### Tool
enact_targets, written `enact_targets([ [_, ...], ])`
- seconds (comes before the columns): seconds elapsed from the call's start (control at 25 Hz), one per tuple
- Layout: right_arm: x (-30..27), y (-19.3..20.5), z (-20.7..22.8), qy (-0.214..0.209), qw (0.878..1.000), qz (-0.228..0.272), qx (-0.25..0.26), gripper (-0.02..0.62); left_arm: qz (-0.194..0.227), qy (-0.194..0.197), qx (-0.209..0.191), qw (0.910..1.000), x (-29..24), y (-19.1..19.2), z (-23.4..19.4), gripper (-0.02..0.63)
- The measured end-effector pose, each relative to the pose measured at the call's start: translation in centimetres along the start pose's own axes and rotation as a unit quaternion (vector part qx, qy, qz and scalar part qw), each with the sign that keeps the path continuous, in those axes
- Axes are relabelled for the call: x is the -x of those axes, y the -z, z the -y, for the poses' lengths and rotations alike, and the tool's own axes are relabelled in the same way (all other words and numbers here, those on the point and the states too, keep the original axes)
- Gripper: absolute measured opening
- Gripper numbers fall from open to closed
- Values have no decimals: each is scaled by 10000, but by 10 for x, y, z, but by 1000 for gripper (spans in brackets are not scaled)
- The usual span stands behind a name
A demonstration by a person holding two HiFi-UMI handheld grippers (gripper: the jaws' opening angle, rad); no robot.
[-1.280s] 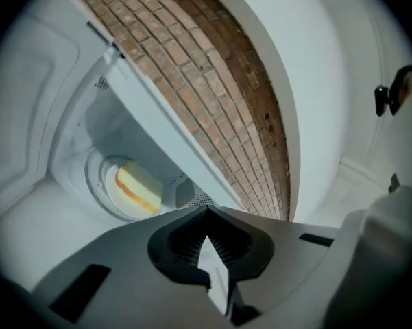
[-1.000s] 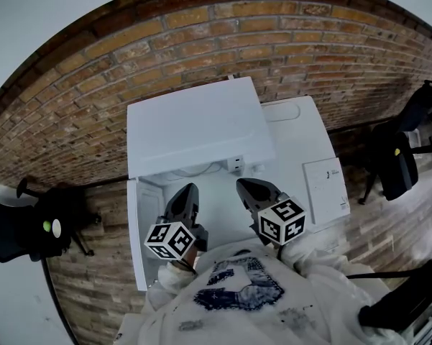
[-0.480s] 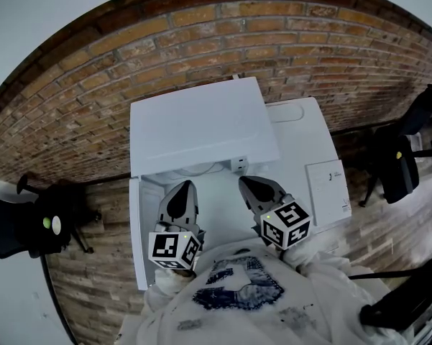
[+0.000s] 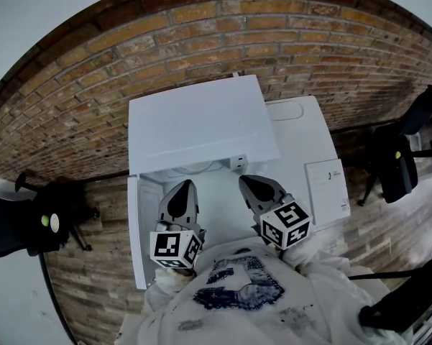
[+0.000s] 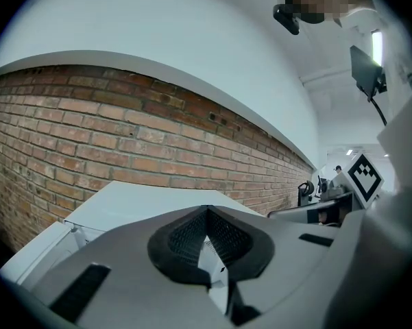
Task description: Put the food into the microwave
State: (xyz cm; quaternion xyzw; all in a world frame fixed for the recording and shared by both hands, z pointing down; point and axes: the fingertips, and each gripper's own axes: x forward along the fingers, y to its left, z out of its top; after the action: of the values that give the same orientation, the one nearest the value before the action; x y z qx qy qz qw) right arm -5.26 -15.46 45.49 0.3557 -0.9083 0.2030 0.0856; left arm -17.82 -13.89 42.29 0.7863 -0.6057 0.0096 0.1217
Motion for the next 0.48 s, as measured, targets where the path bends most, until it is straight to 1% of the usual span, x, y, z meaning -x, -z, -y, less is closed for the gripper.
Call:
enact_targets([
  [0.48,-3,1,0,-17,10000,-25,1,12,-41,-20,-2,10000,-2,2,-2,6],
])
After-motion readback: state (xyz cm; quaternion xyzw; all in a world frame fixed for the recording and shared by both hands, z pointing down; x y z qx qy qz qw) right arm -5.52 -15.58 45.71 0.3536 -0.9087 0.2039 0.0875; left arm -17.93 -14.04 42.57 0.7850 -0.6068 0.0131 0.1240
